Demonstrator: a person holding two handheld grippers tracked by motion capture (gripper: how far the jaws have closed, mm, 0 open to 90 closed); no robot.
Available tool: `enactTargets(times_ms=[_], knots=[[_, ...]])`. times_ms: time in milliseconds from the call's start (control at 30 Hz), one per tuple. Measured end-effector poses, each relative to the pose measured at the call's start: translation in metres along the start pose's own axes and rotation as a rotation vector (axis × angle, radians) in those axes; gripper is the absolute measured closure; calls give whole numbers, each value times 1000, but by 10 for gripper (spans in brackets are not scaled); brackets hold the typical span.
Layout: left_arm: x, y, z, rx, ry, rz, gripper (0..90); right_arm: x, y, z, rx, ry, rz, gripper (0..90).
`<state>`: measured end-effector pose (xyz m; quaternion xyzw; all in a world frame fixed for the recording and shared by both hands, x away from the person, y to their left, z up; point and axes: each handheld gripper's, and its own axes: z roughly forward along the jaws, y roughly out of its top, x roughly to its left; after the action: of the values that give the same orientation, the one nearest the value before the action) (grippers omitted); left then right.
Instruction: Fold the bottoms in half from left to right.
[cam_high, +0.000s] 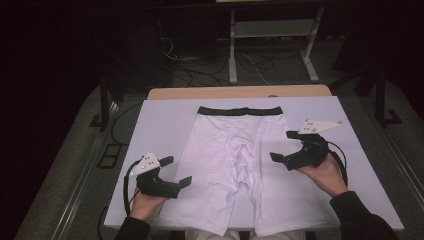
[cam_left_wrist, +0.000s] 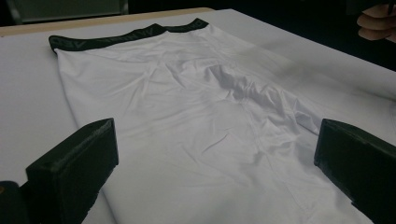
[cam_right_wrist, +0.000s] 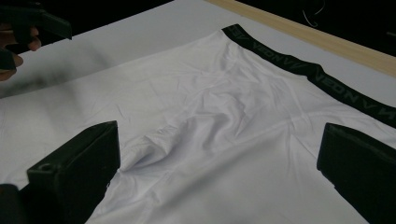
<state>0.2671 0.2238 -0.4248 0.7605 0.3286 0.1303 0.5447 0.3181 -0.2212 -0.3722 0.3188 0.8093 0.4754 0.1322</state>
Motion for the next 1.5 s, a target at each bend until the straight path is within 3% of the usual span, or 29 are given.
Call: enactTargets(times_ms=[567,1500], knots=[[-1,0,0,0,-6,0,0,3,19,27,33,22,-27,0],[-1,0,0,-1,-11,1,0,3,43,55,26,42,-38,0]])
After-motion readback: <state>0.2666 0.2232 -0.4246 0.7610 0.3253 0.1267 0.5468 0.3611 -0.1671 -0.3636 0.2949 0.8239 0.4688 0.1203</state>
